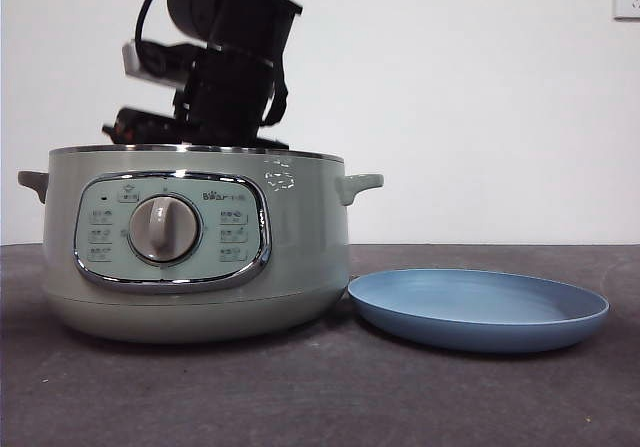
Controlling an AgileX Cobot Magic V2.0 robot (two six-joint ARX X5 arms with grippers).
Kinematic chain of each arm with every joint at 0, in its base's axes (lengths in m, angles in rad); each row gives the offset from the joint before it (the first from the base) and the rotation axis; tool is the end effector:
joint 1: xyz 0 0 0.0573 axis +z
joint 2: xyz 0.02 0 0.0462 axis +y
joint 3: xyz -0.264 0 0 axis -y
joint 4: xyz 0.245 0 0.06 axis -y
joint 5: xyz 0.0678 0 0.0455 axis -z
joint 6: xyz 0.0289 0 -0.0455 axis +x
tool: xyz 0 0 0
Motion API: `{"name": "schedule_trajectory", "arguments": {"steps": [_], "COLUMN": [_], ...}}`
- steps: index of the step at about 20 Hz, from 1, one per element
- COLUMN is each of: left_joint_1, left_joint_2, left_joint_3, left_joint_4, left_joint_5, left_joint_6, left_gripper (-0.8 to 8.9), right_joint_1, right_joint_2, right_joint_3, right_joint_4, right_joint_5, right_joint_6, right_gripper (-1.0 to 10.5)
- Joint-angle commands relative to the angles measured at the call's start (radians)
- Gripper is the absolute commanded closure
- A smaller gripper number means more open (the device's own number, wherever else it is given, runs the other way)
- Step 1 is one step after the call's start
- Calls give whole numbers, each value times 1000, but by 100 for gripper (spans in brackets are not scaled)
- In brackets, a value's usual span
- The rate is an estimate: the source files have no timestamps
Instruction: Take the pumpkin out from the steamer,put the pumpkin in the blue plate,close the lid
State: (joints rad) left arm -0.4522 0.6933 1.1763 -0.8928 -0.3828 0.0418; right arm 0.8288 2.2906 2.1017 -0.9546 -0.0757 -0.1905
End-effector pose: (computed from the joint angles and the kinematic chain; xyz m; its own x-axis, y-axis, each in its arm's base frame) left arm 0.0882 -0.0309 0.4014 0.9285 -0.0358 -0.3696 0.1121 0.9759 0.1870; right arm 0.3268 0.3597 0.2270 0.2235 0.3557 -0.9075 -0.8590 0.5119 -0.0109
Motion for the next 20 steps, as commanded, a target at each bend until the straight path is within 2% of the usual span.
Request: {"name": "schedule_trajectory", "arguments": {"steps": [1, 2, 3, 6, 10, 14, 17, 20], "left_joint_1": [0, 0, 0, 0, 0, 0, 0, 0], "left_joint_2": [-11, -11, -11, -11, -1, 6, 6, 6], "left_joint_3": [10, 10, 10, 10, 10, 10, 10, 10], "left_joint_4": [37, 35, 38, 60, 101, 123, 145, 172], "left_joint_5": [-7, -7, -8, -7, -3, -1, -1, 13], "left_joint_6": [6, 6, 7, 7, 7, 7, 8, 8], "left_gripper": [822, 822, 822, 822, 822, 822, 822, 822], "right_joint_1": [2, 5, 4, -3, -54, -163, -222, -247], "right_joint_2": [17, 15, 10, -58, -225, -378, -525, -683], "right_joint_3": [0, 0, 0, 0, 0, -10, -153, -392], "right_joint_4": [5, 6, 3, -30, -221, -419, -408, -301], "right_joint_5": [36, 61, 60, 90, 90, 82, 99, 137], "right_joint_6": [14, 13, 10, 10, 12, 120, 176, 196], "right_gripper": [645, 915, 955, 954, 954, 957, 957, 957]}}
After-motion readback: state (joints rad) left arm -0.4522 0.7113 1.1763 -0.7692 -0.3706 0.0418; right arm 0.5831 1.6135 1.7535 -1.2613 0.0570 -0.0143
